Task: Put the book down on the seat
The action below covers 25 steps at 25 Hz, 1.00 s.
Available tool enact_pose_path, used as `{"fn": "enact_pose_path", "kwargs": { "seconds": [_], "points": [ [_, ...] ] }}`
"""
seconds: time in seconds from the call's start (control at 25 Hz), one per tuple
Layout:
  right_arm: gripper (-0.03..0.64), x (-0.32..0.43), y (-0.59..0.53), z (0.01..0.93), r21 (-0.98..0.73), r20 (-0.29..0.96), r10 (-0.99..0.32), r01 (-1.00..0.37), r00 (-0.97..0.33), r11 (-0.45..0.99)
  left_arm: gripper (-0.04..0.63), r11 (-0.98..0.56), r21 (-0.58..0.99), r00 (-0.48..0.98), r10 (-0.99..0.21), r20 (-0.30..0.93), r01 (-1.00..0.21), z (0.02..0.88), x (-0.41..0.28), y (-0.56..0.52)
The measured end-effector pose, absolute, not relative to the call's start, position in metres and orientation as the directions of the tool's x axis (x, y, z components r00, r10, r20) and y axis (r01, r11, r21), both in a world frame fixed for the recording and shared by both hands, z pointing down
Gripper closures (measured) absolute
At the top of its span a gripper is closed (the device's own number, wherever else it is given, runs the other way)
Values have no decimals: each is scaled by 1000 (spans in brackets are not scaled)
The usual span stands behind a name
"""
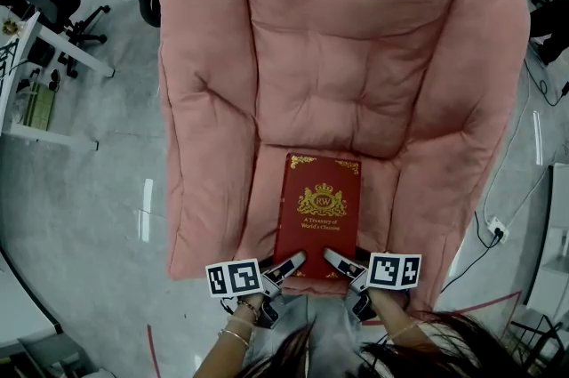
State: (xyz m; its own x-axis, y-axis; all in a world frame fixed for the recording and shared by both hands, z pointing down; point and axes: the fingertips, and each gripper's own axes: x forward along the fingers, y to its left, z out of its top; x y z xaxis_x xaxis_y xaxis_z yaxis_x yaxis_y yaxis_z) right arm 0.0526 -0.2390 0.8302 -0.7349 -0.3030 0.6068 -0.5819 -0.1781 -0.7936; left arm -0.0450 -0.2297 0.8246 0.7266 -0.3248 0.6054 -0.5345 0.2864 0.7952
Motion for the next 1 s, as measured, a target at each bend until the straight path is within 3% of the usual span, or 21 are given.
{"fn": "enact_pose_path", "kwargs": {
  "seconds": [0.4,1.0],
  "points": [
    [253,53,-238,837,-765,643,-286,-613,-711,-197,239,298,734,667,-307,679,-610,833,-54,-224],
    [253,63,-229,845,-745,667,-283,-625,-689,-233,239,340,726,670,-286,686,-598,841,-61,-204]
  ]
}}
